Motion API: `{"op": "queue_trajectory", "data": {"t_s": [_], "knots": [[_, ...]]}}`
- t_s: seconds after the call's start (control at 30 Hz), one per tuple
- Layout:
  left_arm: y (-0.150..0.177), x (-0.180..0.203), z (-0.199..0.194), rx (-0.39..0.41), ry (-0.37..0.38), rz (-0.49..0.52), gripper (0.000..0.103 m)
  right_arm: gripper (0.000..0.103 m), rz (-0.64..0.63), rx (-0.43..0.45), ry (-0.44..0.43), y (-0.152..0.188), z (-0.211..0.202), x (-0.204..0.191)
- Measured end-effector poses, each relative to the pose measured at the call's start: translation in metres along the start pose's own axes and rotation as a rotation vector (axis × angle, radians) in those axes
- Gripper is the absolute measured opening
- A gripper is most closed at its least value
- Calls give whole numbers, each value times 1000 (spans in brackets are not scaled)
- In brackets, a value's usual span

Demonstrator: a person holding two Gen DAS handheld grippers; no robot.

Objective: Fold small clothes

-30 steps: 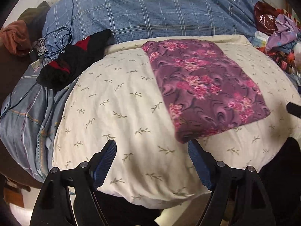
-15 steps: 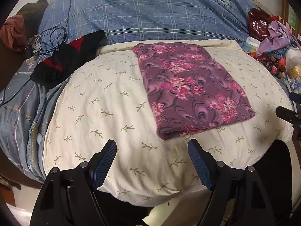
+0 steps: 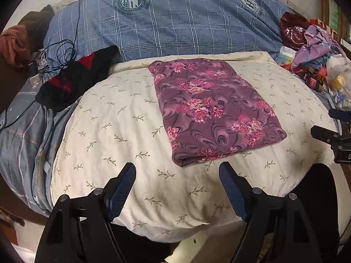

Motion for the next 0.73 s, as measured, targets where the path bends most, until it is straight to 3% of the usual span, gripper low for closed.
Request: {"op": "queue_trajectory", "data": {"t_s": [0.37,0.73], "knots": [[3,5,8,-43,44,15,78,102,26,-11,-3,6,4,6],[1,28,-2,-10,50,56,78,102,50,-12,6,7,3,18]]}}
Point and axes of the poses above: each gripper's, at about its wrist camera, not at the fingertips, and z roughly the way its jaws point, x to its right, y to its underside, the point moved 4 cm from there along z, roughly the way its jaws point, and after that the axes turned 2 degrees about x, right-handed, at the moved point
